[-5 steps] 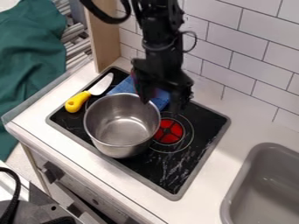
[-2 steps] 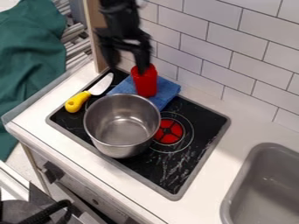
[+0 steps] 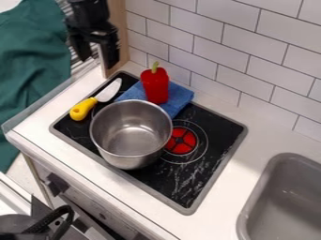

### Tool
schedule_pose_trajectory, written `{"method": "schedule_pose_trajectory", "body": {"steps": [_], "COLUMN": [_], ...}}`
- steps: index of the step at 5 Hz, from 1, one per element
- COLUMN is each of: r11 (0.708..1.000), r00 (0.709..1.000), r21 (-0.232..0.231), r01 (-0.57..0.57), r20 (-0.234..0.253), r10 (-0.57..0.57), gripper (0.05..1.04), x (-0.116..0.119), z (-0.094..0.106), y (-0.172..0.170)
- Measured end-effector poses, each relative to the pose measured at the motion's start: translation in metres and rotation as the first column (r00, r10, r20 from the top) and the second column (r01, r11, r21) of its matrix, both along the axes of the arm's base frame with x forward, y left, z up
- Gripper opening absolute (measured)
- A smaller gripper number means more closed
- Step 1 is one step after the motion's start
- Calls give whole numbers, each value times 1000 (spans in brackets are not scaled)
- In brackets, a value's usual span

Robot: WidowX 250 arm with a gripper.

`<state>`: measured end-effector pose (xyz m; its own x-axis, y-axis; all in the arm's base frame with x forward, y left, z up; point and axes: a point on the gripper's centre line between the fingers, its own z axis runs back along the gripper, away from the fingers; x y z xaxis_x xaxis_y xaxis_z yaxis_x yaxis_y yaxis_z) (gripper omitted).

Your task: Move the yellow knife to the right side of the stove.

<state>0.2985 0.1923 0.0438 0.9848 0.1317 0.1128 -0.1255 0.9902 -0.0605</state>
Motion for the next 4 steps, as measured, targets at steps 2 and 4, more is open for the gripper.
{"method": "schedule_pose_trajectory", "body": {"steps": [2, 4], "r11": [999, 998], "r00": [998, 999], "r21": [-13, -56], "r01": [29, -6], "r20": [-46, -53], "r10": [-30, 3], "gripper": [1001, 1001], "x": [-42, -57], "z": [-29, -50], "y": [21, 13]}}
